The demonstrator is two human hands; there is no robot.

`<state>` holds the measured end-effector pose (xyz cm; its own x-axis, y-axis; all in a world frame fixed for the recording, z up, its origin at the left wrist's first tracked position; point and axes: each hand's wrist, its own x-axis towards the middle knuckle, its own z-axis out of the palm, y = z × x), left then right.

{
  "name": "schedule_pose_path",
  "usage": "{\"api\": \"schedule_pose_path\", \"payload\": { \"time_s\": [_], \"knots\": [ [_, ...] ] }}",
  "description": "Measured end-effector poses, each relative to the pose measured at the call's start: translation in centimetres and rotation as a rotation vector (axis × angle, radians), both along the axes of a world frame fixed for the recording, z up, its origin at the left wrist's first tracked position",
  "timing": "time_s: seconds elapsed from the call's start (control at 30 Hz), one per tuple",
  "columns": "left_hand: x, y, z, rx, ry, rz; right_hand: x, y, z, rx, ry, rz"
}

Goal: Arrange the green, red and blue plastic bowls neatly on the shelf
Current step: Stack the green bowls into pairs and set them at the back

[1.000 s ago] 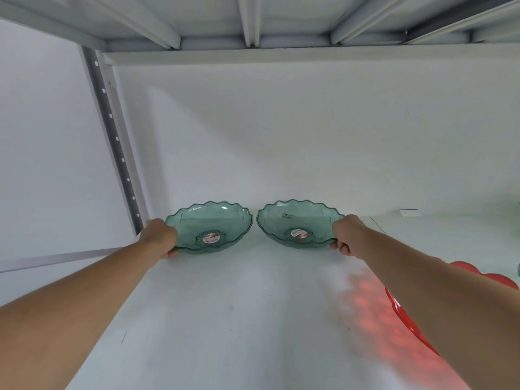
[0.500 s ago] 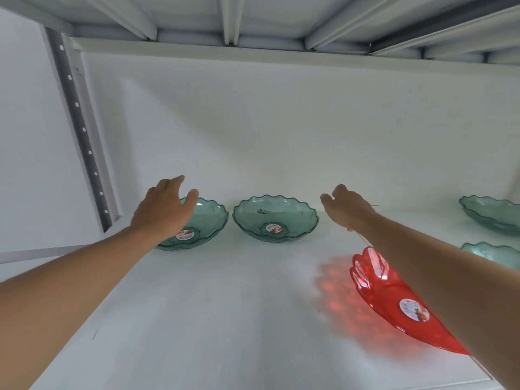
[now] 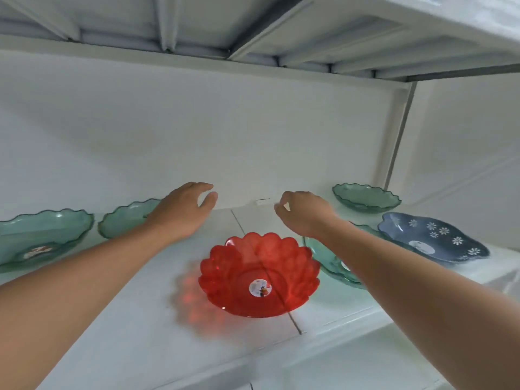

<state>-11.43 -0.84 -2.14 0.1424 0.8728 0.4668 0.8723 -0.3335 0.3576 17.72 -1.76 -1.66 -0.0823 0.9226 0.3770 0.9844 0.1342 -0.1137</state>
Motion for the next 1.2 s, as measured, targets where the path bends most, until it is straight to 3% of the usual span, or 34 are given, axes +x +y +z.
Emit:
{"api": "schedule_pose_path", "payload": {
  "time_s": [0.4, 0.7, 1.0, 1.2],
  "knots": [
    [19.5, 3.1, 0.3, -0.108, -0.061, -0.084, 20.9, 1.2, 0.7, -0.053, 0.037, -0.057],
    [24.7, 8.6, 0.2, -0.193, -0.079, -0.211, 28.6, 4.0, 0.3, -0.087, 0.062, -0.217],
    [28.6, 9.7, -0.9, -0.272, -0.024, -0.204, 34.7, 8.2, 0.3, -0.105, 0.09, -0.182],
    [30.4, 8.9, -1.7, -0.328, 0.012, -0.095, 39.2, 11.8, -1.3, -0.134, 0.075, -0.043]
  ]
}}
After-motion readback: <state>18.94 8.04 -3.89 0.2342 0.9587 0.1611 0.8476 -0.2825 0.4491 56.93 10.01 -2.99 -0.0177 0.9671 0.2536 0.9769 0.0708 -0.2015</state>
